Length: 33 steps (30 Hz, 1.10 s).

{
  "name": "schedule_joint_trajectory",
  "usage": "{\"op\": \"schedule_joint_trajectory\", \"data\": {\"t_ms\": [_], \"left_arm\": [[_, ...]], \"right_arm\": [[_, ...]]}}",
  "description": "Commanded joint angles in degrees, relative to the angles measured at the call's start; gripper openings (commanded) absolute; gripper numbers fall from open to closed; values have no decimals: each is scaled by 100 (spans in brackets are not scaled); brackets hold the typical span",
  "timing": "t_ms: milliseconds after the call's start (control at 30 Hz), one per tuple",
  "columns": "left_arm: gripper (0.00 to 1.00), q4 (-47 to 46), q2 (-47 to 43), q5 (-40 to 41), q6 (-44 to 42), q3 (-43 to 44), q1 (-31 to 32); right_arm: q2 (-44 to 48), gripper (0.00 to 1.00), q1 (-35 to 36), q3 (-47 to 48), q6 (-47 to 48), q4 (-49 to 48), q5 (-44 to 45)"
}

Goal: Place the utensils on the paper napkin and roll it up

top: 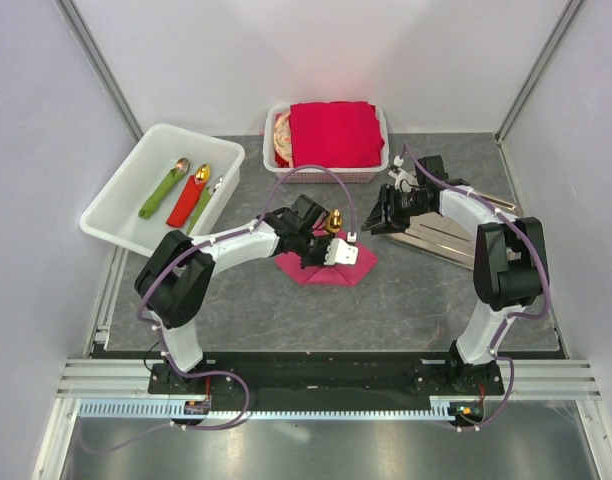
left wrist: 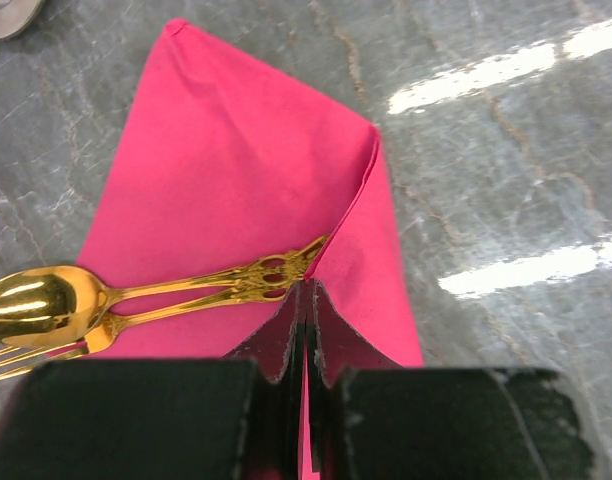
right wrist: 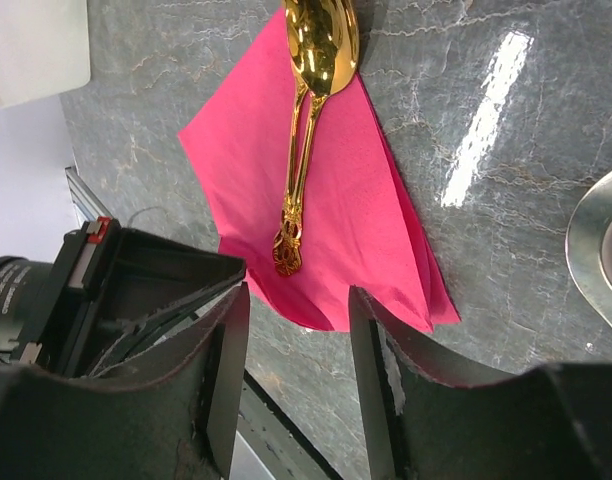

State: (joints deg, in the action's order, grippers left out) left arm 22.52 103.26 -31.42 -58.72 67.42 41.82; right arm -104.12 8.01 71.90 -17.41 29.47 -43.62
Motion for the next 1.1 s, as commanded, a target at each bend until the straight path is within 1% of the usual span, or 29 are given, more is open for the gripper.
{"op": "schedule_joint_trajectory", "data": {"t_ms": [0,133,167,267,767,967,1067], "left_arm": [[2,-450,97,118,141,193,-43],[2,-696,133,250,176,158,-69],[2,-740,141,276,177,132,-69],[2,-880,133,355,203,79,-95],[2,-1276,317,505,150,-27,-209],[2,-1321,361,488,150,-53,-236],[2,-1356,405,496,150,-53,-236]], "right_arm": [[-74,50,-19,-141,-140,-266,-173],[-118,47,-28,-299,-289,-425,-288],[-118,44,-28,-317,-307,-451,-305],[-170,43,-19,-317,-342,-460,-358],[-232,42,-19,-378,-395,-504,-551],[-241,42,-10,-536,-552,-671,-788],[-127,42,69,-772,-806,-1012,-868]]}}
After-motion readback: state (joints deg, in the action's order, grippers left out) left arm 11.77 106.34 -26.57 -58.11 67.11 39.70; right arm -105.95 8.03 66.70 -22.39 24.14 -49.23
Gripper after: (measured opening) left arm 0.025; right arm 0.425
